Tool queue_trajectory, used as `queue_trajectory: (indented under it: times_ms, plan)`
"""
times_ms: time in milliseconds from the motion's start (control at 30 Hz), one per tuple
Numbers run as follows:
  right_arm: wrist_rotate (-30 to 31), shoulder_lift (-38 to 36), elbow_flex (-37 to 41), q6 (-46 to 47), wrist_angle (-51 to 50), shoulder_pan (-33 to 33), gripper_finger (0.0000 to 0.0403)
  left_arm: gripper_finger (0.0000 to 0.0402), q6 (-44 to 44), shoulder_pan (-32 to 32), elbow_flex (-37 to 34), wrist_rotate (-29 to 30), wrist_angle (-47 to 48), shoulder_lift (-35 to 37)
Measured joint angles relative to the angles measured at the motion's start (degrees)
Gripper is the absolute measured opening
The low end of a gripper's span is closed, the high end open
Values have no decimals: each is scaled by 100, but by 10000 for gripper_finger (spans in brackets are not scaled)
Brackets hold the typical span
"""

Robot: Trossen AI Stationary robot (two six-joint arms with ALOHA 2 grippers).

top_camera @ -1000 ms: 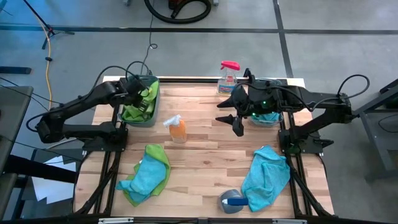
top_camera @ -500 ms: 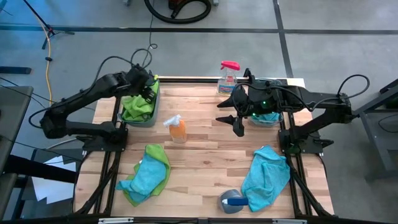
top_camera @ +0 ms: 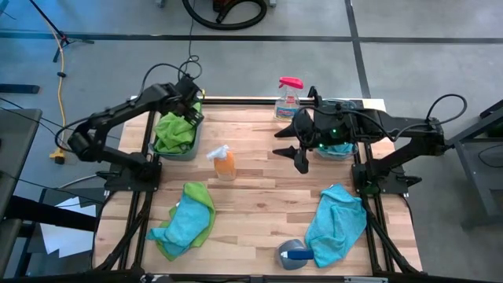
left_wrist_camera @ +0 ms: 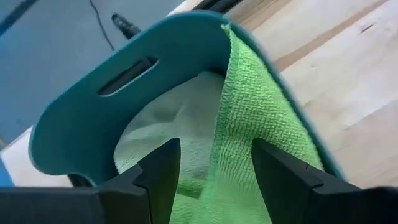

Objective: Sort microfiber towel by color & place in baskets
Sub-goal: Put the green microfiber towel into the green bin, then put the blue microfiber towel into the transparent bin

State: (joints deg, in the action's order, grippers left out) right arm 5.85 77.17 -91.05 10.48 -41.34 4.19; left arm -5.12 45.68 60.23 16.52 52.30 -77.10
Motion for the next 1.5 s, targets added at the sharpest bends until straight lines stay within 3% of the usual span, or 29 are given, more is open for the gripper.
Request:
queue_trajectory:
  times_ms: [467, 900, 1000, 1267, 1500]
  plan:
    - [0, 0, 0, 153, 2, 0, 248, 188, 31, 736, -603, 29, 48, -112]
    - [151, 0, 3, -48, 80, -7, 248, 184, 92, 685, 1011, 16, 99, 715]
    - [375, 0, 4, -223, 303, -7, 248, 184, 181, 568, 1295, -550, 78, 1036]
    - [870, 0, 4, -842, 732, -7, 248, 184, -402, -351, 1392, -2816, -15, 1940]
    - [1048, 0, 4, -1065, 730, -7, 248, 184, -1086, -2041, 1386, -2776, -618, 2520]
